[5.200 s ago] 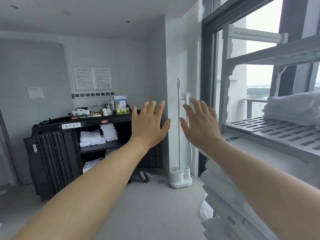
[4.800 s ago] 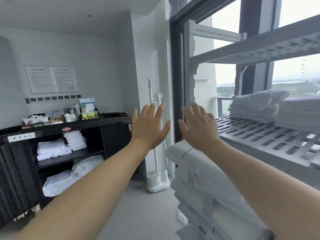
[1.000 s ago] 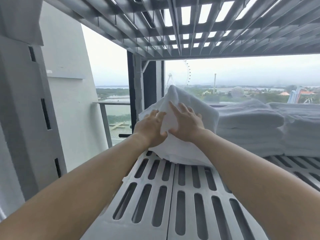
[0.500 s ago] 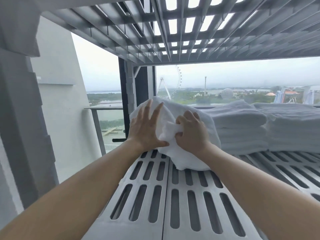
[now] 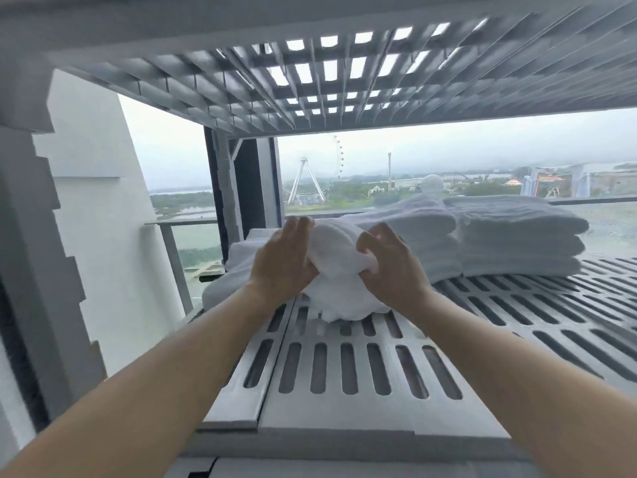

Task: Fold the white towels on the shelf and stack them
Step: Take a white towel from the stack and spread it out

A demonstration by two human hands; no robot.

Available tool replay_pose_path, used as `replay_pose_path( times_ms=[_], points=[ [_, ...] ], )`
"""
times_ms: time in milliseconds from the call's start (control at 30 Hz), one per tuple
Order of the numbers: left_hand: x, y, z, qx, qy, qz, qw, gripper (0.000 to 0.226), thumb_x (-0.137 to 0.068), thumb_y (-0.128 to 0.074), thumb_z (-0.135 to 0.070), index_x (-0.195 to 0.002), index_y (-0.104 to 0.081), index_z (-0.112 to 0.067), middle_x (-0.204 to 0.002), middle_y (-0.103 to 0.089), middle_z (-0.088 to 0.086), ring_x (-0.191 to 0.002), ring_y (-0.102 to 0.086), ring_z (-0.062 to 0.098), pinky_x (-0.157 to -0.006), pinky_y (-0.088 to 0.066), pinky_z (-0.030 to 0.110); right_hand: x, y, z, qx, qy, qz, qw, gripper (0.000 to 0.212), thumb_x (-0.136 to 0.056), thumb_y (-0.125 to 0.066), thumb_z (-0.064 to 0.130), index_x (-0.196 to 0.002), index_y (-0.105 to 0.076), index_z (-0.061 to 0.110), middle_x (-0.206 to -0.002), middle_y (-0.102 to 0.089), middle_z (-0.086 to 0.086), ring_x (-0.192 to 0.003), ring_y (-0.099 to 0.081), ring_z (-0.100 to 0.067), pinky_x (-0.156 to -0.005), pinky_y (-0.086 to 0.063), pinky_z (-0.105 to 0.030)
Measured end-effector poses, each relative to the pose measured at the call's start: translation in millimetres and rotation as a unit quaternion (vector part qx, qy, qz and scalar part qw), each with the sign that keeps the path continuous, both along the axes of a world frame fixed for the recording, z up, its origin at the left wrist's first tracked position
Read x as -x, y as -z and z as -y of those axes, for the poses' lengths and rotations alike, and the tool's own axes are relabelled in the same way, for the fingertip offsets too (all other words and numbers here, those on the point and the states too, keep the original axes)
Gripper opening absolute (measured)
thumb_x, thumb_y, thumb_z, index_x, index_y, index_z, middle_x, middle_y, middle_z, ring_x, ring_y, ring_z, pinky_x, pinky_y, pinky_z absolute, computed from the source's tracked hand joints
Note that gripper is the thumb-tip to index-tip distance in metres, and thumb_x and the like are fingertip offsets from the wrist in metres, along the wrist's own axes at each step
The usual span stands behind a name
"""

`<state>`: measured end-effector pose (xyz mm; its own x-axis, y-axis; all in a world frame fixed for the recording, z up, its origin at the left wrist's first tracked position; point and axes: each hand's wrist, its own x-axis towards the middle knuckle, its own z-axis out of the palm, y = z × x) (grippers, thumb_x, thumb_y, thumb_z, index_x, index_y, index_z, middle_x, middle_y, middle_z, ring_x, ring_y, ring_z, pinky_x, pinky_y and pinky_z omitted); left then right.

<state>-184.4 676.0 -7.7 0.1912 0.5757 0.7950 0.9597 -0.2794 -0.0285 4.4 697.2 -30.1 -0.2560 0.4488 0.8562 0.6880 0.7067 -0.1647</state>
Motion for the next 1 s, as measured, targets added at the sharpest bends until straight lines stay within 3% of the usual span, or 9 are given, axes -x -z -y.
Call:
replay_pose_path(
  times_ms=[100,233,333,433,533,633,733,900,1000],
  points=[
    [-28.3,-0.1,15.2,0.009,0.001,-0.009,1.0,0.044,-0.082,-0.06,-0.022,-0.121,-0.041,-0.014,-0.115,-0.05,0.009,-0.095,-0.059,0.034,-0.066,-0.051,0.041,-25.7,0.4,14.1,0.02,0.002,-0.005,1.0,0.043,-0.067,-0.059,-0.003,-0.107,-0.053,0.013,-0.103,-0.053,-0.005,-0.088,-0.057,-0.029,-0.072,-0.037,-0.025],
    [-79.2,6.1,40.0,0.005,0.029,0.002,1.0,0.037,-0.085,-0.055,-0.016,-0.121,-0.047,-0.014,-0.12,-0.05,0.011,-0.1,-0.057,0.036,-0.069,-0.052,0.045,-60.2,8.2,36.6,0.097,-0.033,0.025,0.994,0.079,-0.071,-0.072,0.026,-0.139,-0.031,0.017,-0.128,-0.047,-0.006,-0.114,-0.048,-0.025,-0.092,-0.039,-0.033],
    [-124.2,13.7,62.3,-0.005,0.055,0.026,0.998,0.035,-0.085,-0.057,-0.017,-0.119,-0.05,-0.018,-0.121,-0.052,0.009,-0.099,-0.058,0.034,-0.068,-0.052,0.044,-97.3,16.2,60.7,0.107,-0.028,-0.065,0.992,0.052,-0.074,-0.065,0.019,-0.122,-0.044,0.022,-0.112,-0.054,-0.004,-0.096,-0.055,-0.027,-0.069,-0.038,-0.029],
    [-164.8,21.3,87.1,-0.003,0.116,0.073,0.991,0.034,-0.085,-0.061,-0.028,-0.117,-0.049,-0.027,-0.112,-0.054,0.0,-0.097,-0.059,0.026,-0.067,-0.05,0.039,-145.8,24.9,86.4,0.125,-0.019,-0.118,0.985,0.043,-0.069,-0.056,0.009,-0.103,-0.041,0.031,-0.096,-0.051,0.006,-0.077,-0.051,-0.02,-0.05,-0.03,-0.025],
    [-198.1,33.6,112.9,0.039,0.126,0.109,0.985,0.045,-0.078,-0.059,-0.053,-0.116,-0.049,-0.033,-0.112,-0.056,-0.007,-0.1,-0.057,0.019,-0.076,-0.048,0.038,-194.5,34.6,112.1,0.153,-0.034,-0.194,0.968,0.035,-0.074,-0.058,0.015,-0.095,-0.043,0.037,-0.089,-0.055,0.009,-0.076,-0.053,-0.014,-0.049,-0.035,-0.024],
    [-228.2,50.3,130.0,0.095,0.046,0.105,0.989,0.063,-0.068,-0.05,-0.071,-0.12,-0.044,-0.037,-0.115,-0.055,-0.005,-0.101,-0.055,0.022,-0.082,-0.046,0.04,-238.8,39.3,133.8,0.163,-0.045,-0.294,0.941,0.031,-0.074,-0.063,0.025,-0.09,-0.045,0.045,-0.085,-0.059,0.015,-0.077,-0.055,0.001,-0.053,-0.039,-0.01],
    [-265.9,60.0,135.1,0.15,0.063,0.174,0.971,0.051,-0.075,-0.057,-0.056,-0.118,-0.047,-0.032,-0.104,-0.058,0.001,-0.091,-0.055,0.023,-0.07,-0.041,0.033,-273.0,44.6,148.6,0.188,-0.051,-0.362,0.912,0.039,-0.074,-0.066,0.02,-0.093,-0.046,0.046,-0.086,-0.059,0.016,-0.075,-0.056,0.004,-0.054,-0.043,-0.009],
    [-333.4,53.3,130.9,0.1,0.11,0.215,0.965,0.033,-0.084,-0.051,-0.031,-0.116,-0.056,-0.028,-0.103,-0.066,0.0,-0.091,-0.059,0.024,-0.069,-0.034,0.029,-319.7,46.7,158.3,0.228,-0.034,-0.377,0.897,0.04,-0.071,-0.069,0.023,-0.104,-0.047,0.025,-0.084,-0.059,0.009,-0.065,-0.055,-0.003,-0.046,-0.039,-0.01],
    [-368.0,47.1,120.4,0.09,0.136,0.217,0.962,0.034,-0.085,-0.051,-0.025,-0.119,-0.056,-0.027,-0.111,-0.065,0.001,-0.095,-0.06,0.027,-0.071,-0.035,0.028,-346.7,45.2,159.3,0.251,-0.016,-0.353,0.901,0.065,-0.06,-0.073,0.046,-0.111,-0.037,0.031,-0.097,-0.053,0.013,-0.079,-0.053,0.004,-0.047,-0.039,-0.011]
  ],
)
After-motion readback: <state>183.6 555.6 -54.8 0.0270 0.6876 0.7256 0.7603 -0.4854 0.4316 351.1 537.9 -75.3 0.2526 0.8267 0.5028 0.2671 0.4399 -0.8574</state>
